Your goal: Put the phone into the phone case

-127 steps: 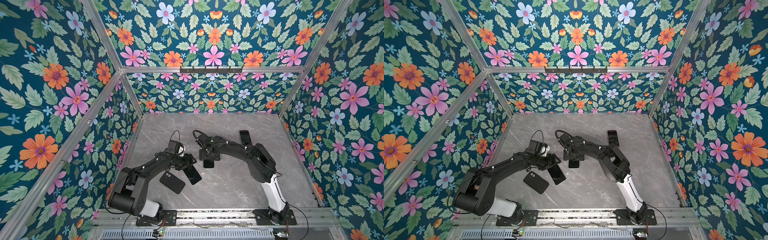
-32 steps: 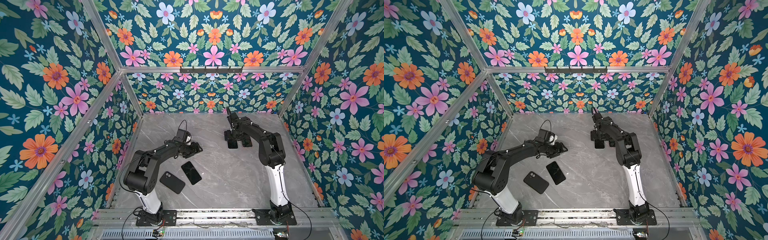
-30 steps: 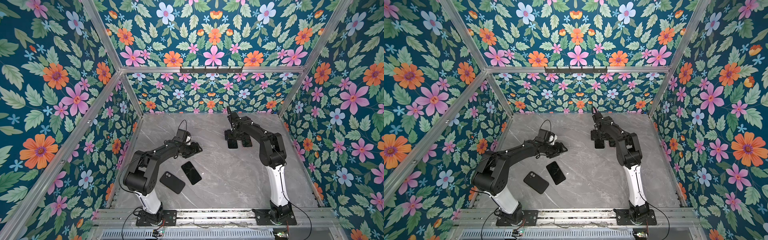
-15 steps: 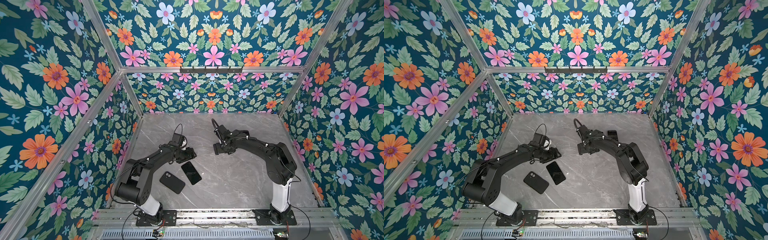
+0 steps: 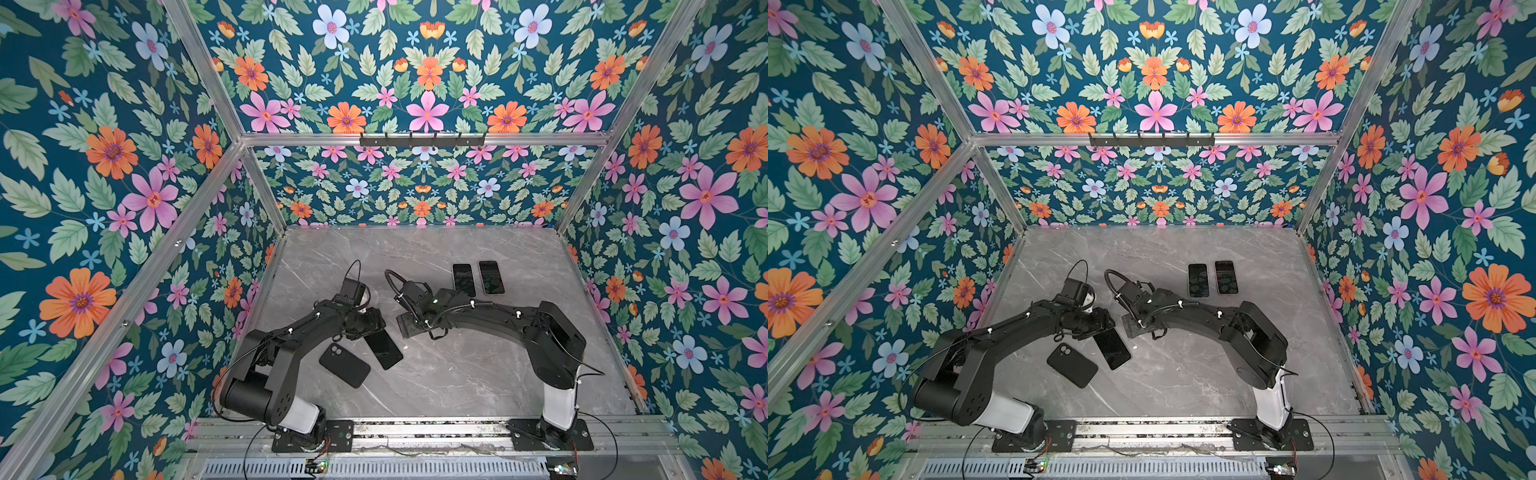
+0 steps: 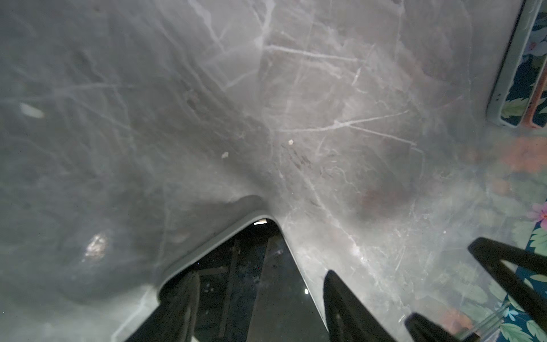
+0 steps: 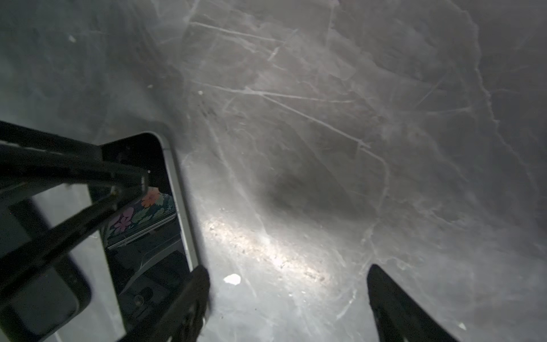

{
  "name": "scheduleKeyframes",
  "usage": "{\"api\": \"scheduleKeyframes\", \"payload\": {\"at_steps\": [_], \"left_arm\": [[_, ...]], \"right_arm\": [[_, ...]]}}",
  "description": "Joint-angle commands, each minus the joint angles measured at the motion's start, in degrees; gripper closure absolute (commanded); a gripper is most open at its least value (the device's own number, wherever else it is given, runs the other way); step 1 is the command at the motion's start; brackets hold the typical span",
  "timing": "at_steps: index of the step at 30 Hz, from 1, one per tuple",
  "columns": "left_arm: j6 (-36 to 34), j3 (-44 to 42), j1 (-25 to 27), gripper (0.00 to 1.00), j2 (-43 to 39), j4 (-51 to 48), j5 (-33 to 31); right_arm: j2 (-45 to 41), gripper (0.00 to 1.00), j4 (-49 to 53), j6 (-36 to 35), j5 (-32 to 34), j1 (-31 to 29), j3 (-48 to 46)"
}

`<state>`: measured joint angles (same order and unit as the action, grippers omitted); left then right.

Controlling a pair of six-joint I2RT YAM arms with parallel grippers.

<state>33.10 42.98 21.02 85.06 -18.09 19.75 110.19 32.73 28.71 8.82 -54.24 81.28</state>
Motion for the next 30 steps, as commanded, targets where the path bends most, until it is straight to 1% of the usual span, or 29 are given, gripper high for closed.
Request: {"api": "scheduleKeyframes", "payload": {"at_steps": [1, 6, 10, 14, 19, 30], "left_arm": [[1.2, -1.9, -1.6, 0.31, -1.2, -1.6, -0.8], [1.5, -4.0, -5.8, 0.31, -2.7, -1.2, 0.6], [1.7, -5.1, -8.5, 0.31, -3.4, -1.2, 1.1], [1.7, -5.7, -10.8, 0.31, -4.4, -1.5, 1.8], [2.0, -5.7, -11.9, 0.30, -6.9, -2.2, 1.7], [1.5, -5.6, -13.9, 0.28, -7.0, -2.5, 2.8]], "right_arm": [[-0.6, 0.16, -2.3, 2.0, 0.2, -1.9, -0.3], [0.7, 0.16, -4.4, 2.3, -2.4, -4.0, 0.2], [1.9, 0.16, -6.7, 0.6, -3.6, -5.3, 0.5], [3.8, 0.16, -6.4, -0.7, -3.9, -6.2, 2.4], [5.0, 0.15, -7.5, -1.3, -4.7, -7.4, 2.5], [7.6, 0.11, -6.3, -2.6, -4.3, -8.9, 4.0]]}}
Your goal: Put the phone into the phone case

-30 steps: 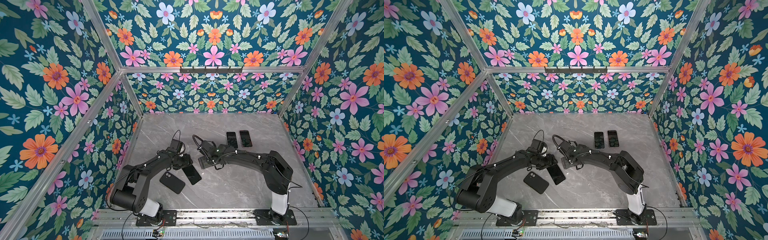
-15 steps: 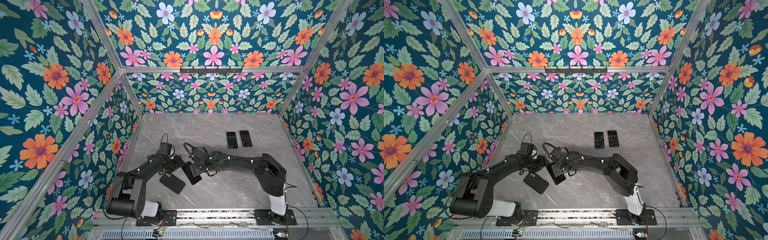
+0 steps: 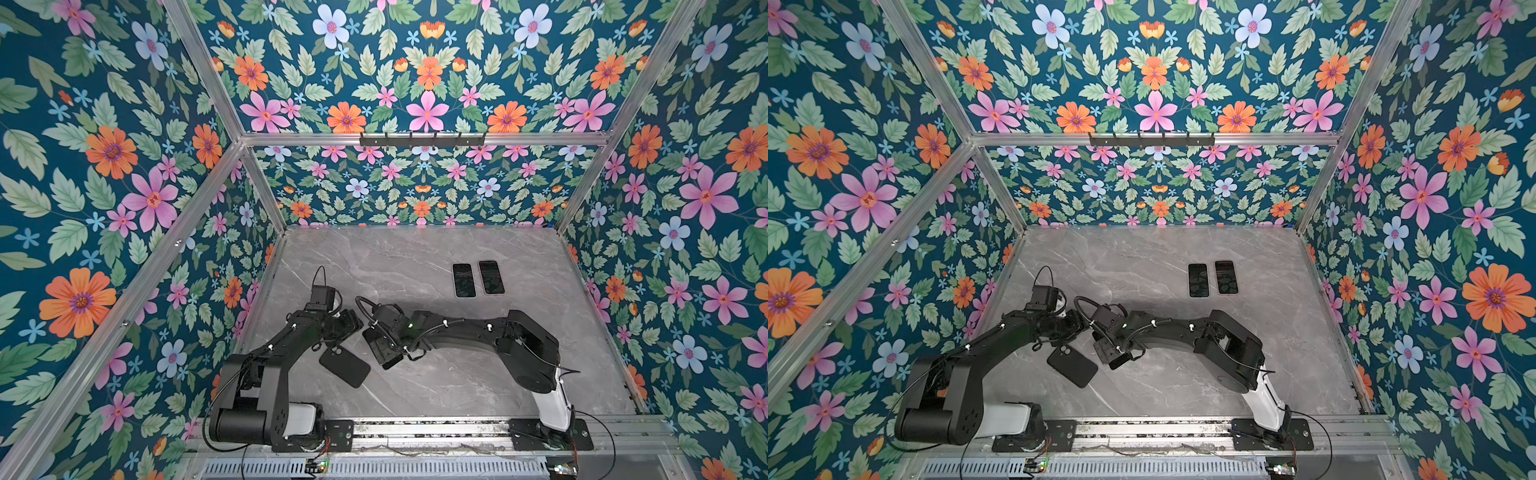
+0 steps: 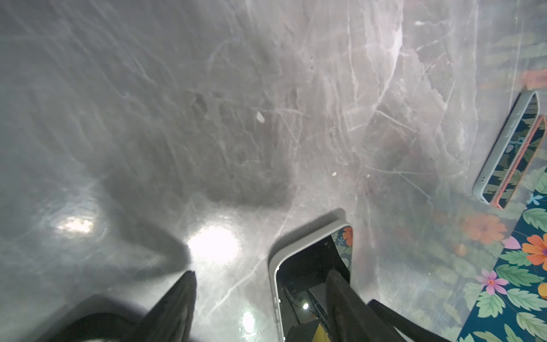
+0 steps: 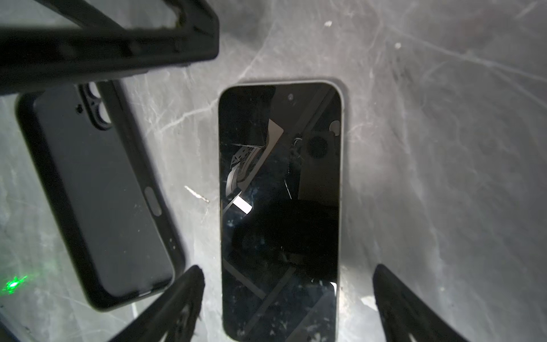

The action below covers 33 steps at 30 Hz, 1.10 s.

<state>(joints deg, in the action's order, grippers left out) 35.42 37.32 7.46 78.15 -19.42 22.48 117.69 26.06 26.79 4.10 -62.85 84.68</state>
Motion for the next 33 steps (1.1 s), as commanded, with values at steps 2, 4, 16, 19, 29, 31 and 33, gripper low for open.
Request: {"api": "scheduleKeyframes", "payload": {"at_steps": [2, 4, 16, 19, 29, 31, 33], "left_arm": [[-0.7, -0.2, -0.4, 0.28, 0.0, -1.0, 0.3], [-0.8, -0.2, -0.6, 0.27, 0.0, -0.8, 0.5], [-1.1, -0.8, -1.2, 0.26, 0.2, -0.1, 1.2], [-1.1, -0.8, -1.3, 0.26, 0.6, 0.0, 1.5], [-0.7, -1.0, -1.4, 0.27, 1.3, 1.1, 3.3], [-0.4, -1.5, -1.4, 0.27, 1.5, 2.2, 4.6], [0.1, -2.1, -1.4, 0.28, 2.0, 3.6, 6.3]], "right_arm": [[0.4, 0.10, 0.7, -0.6, 0.4, -0.3, 0.7], [0.8, 0.10, 0.9, -0.8, 0.4, -0.4, 1.0], [4.3, 0.10, 5.1, -2.5, 2.2, -1.4, 5.5], [5.4, 0.12, 6.8, -2.6, 3.9, -1.4, 6.0], [6.2, 0.21, 7.4, -1.8, 3.8, -1.4, 5.8], [6.1, 0.25, 7.4, -1.6, 3.8, -1.3, 5.6], [5.6, 0.28, 6.8, -1.5, 3.7, -1.4, 5.0]]}}
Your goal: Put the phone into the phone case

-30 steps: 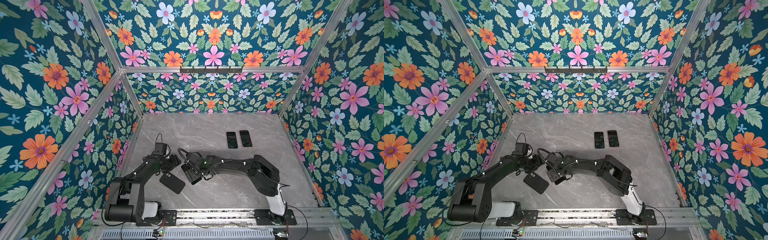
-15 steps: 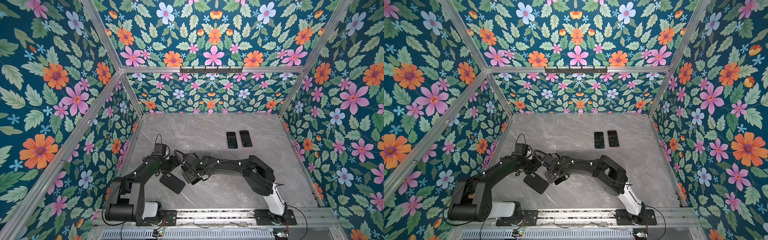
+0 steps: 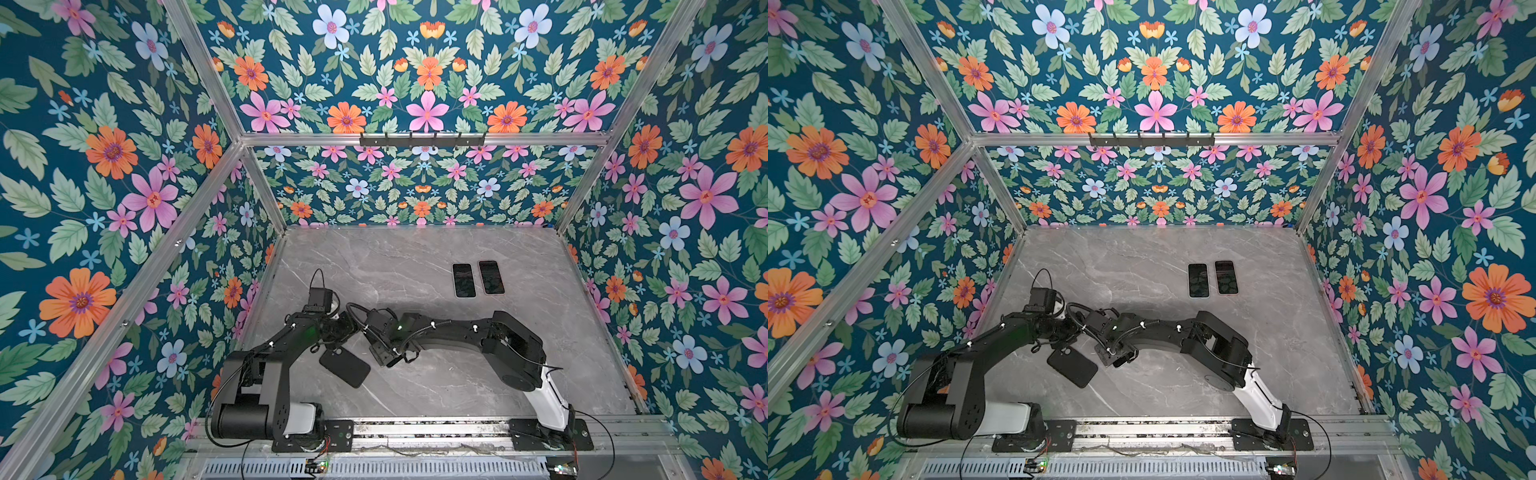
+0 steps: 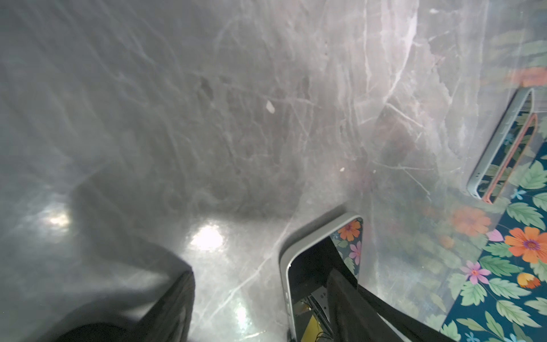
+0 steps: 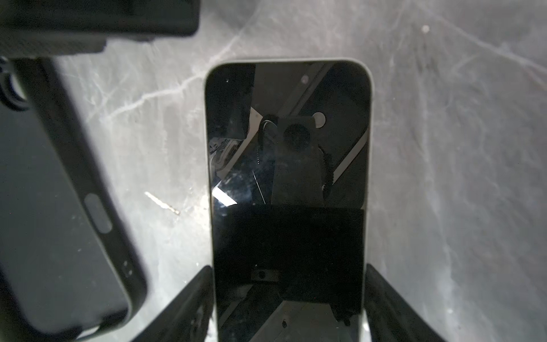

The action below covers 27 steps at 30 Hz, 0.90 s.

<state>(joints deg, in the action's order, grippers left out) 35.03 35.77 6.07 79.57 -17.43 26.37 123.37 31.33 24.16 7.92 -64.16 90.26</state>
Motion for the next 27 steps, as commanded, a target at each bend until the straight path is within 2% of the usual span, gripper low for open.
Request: {"api": "scheduleKeyframes", "payload": {"at_steps": [1, 6, 19, 23, 27], "left_arm": [[0.8, -0.7, 0.0, 0.28, 0.8, 2.2, 3.5], [2.0, -1.6, 0.0, 0.29, 2.2, 5.8, 8.2], [3.3, -4.3, -0.5, 0.31, 3.2, 9.3, 11.9], [5.4, -5.8, -0.5, 0.34, 3.5, 14.1, 15.5], [6.1, -6.7, -0.6, 0.42, 3.7, 16.2, 16.6]], "right_arm": [[-0.3, 0.30, 1.2, 1.1, -0.1, 0.0, -1.0], [-1.1, 0.34, -0.4, 0.7, -0.9, 0.1, -2.2], [-3.9, 0.37, -8.5, 0.8, -7.7, 2.7, -9.0], [-4.7, 0.38, -10.6, 0.9, -9.4, 3.5, -10.8], [-5.2, 0.39, -12.2, 1.5, -11.0, 4.4, -12.3]]}}
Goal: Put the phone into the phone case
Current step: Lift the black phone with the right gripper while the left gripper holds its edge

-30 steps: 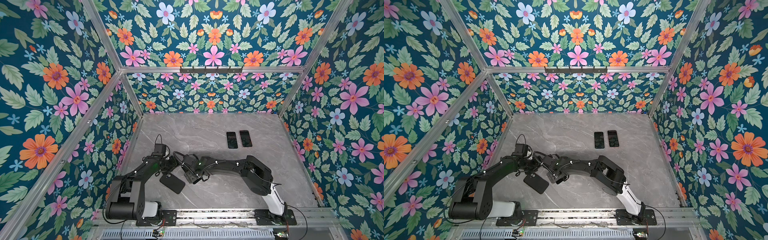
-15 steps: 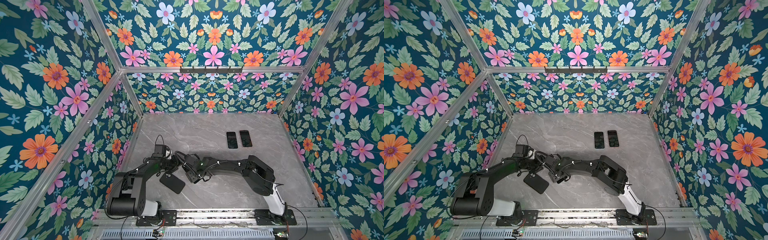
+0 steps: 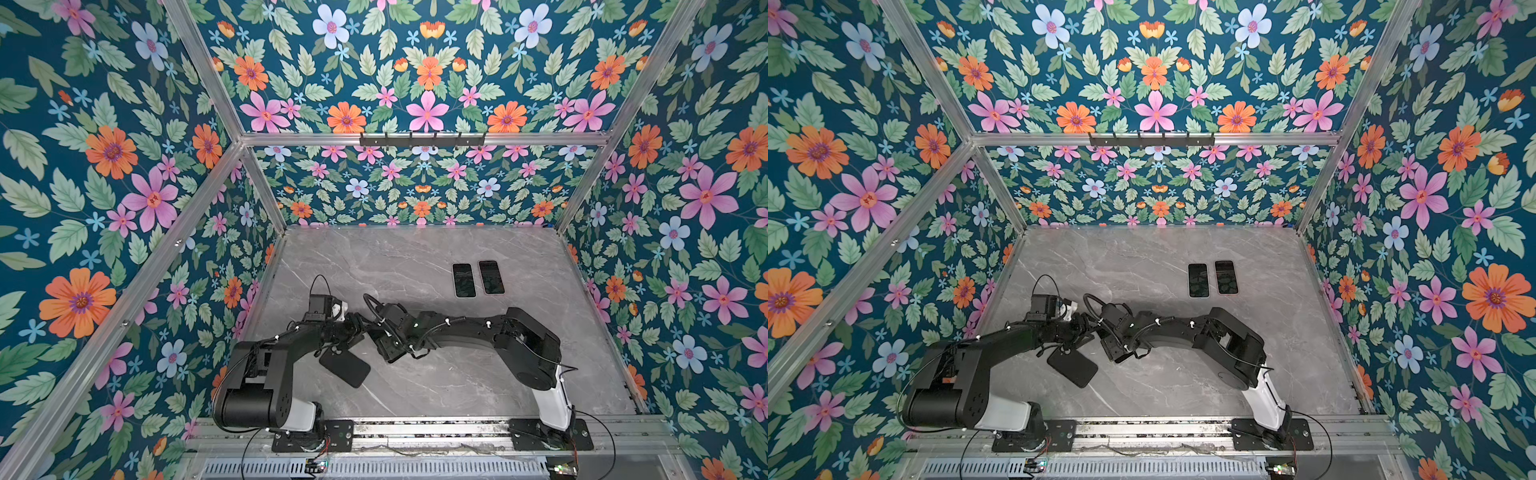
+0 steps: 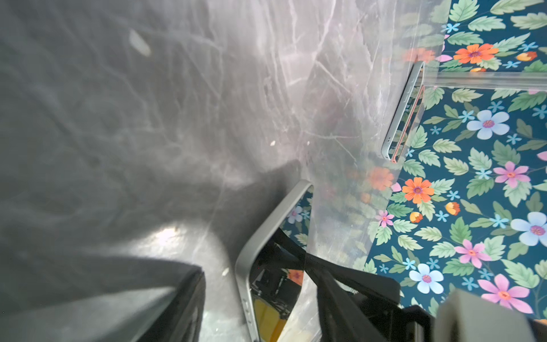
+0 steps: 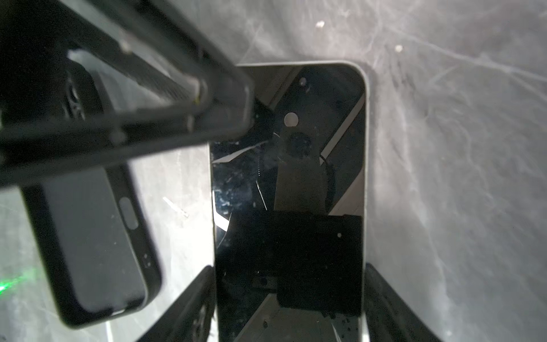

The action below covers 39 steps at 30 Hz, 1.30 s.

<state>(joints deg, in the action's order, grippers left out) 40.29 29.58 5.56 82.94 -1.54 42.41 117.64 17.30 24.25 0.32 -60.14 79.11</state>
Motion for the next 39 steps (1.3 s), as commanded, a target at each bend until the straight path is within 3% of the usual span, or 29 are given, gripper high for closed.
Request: {"api": "scheduleKeyframes", "payload": {"at_steps": [1, 9, 20, 27, 33, 39], "left_arm": [[0.9, -0.7, -0.1, 0.44, 0.5, 0.7, 0.6], [1.5, -1.2, -0.2, 0.66, 1.6, 3.0, 1.3], [4.0, -2.0, -0.3, 0.82, 2.7, 9.0, 2.5], [7.4, -3.5, -0.3, 0.95, 3.5, 14.8, 3.8], [7.4, -3.5, -0.3, 1.00, 4.2, 15.5, 4.3], [7.8, -3.0, -0.3, 1.00, 3.5, 15.5, 4.6]], "right_arm": [[0.5, 0.39, 1.6, 1.4, -3.5, 0.4, -1.3], [0.4, 0.39, 0.7, 1.4, -4.1, 0.4, -1.9], [0.2, 0.39, 0.7, 0.9, -4.1, 0.5, -1.7], [-0.8, 0.32, 2.0, 0.2, -3.6, 0.6, -0.5], [-2.9, 0.19, 3.8, -0.2, -1.1, 0.6, 0.4], [-6.5, 0.15, 5.2, -0.3, 0.9, 0.6, 0.5]]}}
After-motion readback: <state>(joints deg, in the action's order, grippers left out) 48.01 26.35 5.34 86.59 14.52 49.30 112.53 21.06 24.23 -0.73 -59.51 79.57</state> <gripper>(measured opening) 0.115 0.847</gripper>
